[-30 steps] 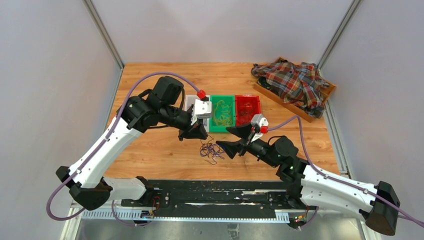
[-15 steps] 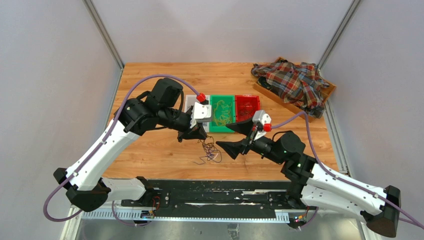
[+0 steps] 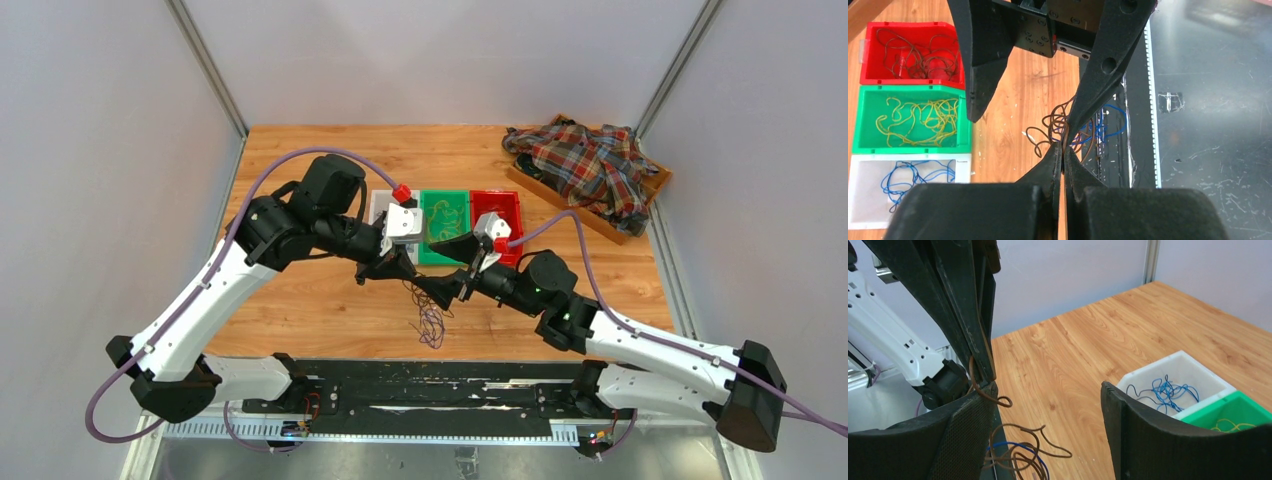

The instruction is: Untangle the cables

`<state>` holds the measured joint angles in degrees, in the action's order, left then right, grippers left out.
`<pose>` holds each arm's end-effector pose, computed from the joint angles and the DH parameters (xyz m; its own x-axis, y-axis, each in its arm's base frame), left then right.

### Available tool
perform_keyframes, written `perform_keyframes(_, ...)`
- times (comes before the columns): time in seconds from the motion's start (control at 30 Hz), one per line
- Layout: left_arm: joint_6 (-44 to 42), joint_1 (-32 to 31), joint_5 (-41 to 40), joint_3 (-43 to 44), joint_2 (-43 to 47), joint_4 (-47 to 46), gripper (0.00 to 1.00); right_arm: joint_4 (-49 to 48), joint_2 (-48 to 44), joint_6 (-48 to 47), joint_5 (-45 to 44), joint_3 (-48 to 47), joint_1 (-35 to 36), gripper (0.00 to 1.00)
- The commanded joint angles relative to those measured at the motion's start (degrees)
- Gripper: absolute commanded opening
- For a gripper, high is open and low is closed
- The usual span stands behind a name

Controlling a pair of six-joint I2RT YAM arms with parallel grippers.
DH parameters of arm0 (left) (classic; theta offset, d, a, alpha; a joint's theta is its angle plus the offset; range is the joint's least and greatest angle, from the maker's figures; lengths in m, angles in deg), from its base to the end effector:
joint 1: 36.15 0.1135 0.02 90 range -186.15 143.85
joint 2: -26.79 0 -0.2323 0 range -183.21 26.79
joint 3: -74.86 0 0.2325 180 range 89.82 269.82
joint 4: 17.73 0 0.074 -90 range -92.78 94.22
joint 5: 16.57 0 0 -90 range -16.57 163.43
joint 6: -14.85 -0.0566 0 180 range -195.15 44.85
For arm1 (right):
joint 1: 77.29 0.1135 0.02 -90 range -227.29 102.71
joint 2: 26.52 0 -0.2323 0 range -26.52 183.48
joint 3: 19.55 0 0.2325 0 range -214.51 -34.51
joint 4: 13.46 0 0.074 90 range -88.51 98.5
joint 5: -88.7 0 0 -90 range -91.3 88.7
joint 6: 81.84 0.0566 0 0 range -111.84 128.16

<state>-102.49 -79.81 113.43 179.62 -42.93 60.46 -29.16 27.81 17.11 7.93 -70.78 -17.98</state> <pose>0.1308 -0.1751 0.3846 -0.0408 0.5252 -0.8500 0.9984 -0.0122 -0.0554 0.1164 0.2140 0.3180 -0.0345 0.2427 -0.9695 -0.9347 0.3355 0.1173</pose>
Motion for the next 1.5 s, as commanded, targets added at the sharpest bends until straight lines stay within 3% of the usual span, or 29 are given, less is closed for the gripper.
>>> perform_keyframes(0.0, 0.49, -0.55, 1.98, 2.28, 0.16, -0.15, 0.01, -7.51, 1.75, 1.32, 0.94, -1.5, 1.45, 0.75)
perform_keyframes(0.3, 0.39, -0.8, 2.08, 5.31, -1.54, -0.14, 0.01, -18.23, 9.66, 7.0, 1.13, 1.27, 2.65, 0.74)
perform_keyframes(0.6, 2.32, -0.9, 3.25, 9.63, -1.72, -0.23, 0.01, -19.26, 14.98, 5.54, -2.58, 3.03, 2.65, 0.65)
perform_keyframes(1.0, 2.41, -0.9, -1.34, 26.47, -6.66, -0.23, 0.0, -21.35, 17.03, 2.96, -11.15, 16.04, 2.65, 0.62)
perform_keyframes(1.2, 0.66, -0.9, -4.08, 29.29, -7.62, -0.23, 0.0, -21.42, 16.51, 2.43, -14.25, 19.22, 2.65, 0.6)
perform_keyframes(1.37, 0.39, -0.9, -4.86, 27.55, -8.24, -0.16, 0.0, -19.83, 10.6, 2.52, -16.34, 20.22, 2.57, 0.61)
perform_keyframes(1.47, 0.14, -0.9, -4.66, 25.29, -8.16, -0.18, 0.0, -15.95, 4.18, 1.65, -15.82, 18.47, 2.57, 0.69)
